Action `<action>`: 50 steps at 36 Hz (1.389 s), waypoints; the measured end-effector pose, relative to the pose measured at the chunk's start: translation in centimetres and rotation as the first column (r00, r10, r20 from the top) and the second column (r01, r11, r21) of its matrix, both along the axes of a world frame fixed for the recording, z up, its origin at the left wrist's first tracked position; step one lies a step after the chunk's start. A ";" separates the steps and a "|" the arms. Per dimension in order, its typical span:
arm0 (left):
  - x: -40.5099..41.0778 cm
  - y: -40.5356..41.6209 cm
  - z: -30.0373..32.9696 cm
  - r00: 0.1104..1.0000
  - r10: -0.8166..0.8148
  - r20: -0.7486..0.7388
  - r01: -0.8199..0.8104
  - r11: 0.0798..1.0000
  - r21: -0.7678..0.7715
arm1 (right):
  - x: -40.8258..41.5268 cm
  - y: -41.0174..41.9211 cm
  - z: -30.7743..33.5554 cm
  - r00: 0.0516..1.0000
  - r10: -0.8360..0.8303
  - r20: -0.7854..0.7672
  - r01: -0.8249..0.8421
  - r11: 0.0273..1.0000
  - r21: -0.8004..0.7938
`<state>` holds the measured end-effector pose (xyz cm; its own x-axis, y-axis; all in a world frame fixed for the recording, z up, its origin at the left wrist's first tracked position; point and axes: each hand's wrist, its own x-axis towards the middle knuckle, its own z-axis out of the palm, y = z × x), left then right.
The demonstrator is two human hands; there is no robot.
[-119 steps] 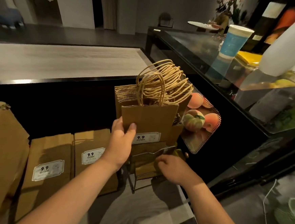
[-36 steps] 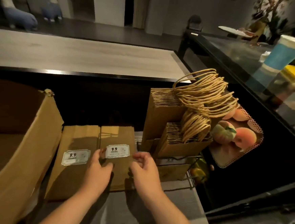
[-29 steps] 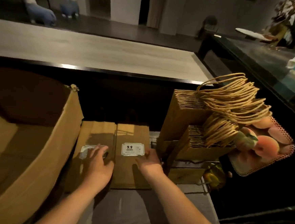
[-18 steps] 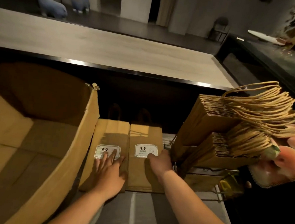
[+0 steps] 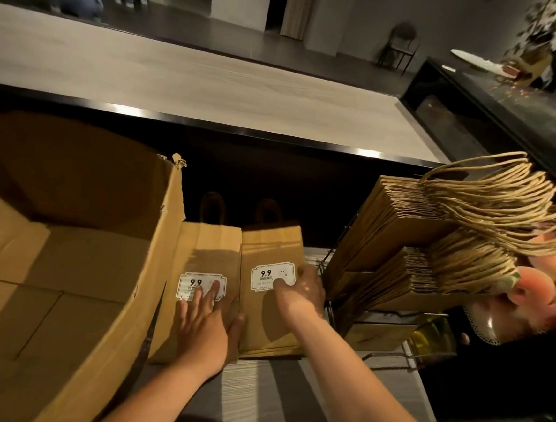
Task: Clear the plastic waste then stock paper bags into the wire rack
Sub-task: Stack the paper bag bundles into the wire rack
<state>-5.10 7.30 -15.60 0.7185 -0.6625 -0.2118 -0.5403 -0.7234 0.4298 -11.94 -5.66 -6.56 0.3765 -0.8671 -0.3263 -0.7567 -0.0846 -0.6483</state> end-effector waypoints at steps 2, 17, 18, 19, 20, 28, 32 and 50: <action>0.0 0.1 0.0 1.000 0.001 -0.028 -0.002 1.000 -0.031 | -0.3 0.0 0.1 0.999 0.009 0.031 -0.007 0.999 -0.054; -0.3 -0.3 1.5 0.999 0.002 -0.049 0.000 0.999 0.035 | -0.9 -0.6 0.8 0.990 -0.099 0.098 0.078 0.977 0.199; -0.2 -0.5 1.8 0.998 0.020 -0.060 -0.019 0.999 0.028 | -1.2 -0.7 0.8 0.986 -0.091 0.138 0.060 0.975 0.215; -0.3 -0.7 2.4 0.997 0.051 -0.062 -0.050 0.999 0.015 | -1.7 -0.7 1.1 0.983 -0.072 0.167 0.035 0.976 0.213; -0.2 -1.0 2.5 0.993 0.088 -0.081 -0.089 0.996 -0.004 | -2.3 -0.5 1.7 0.981 -0.049 0.185 0.009 0.977 0.212; -3.2 -2.6 10.1 0.508 0.018 -0.861 -0.700 0.592 -0.401 | -7.9 1.0 5.3 0.879 0.153 0.452 -0.230 0.965 0.122; -3.8 -2.7 12.8 0.575 -0.045 -0.817 -0.710 0.468 -0.525 | -8.2 0.1 6.2 0.858 0.199 0.474 -0.243 0.970 0.033; -5.8 -1.7 9.4 0.565 0.084 -0.821 -0.757 0.447 -0.476 | -9.5 1.2 -0.8 0.847 0.099 0.522 -0.230 0.954 0.190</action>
<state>-10.87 5.64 -6.19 0.8386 -0.4243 -0.3416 0.3830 0.0135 0.9236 -21.44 -4.50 -7.31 0.6743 -0.6985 -0.2396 -0.3104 0.0263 -0.9503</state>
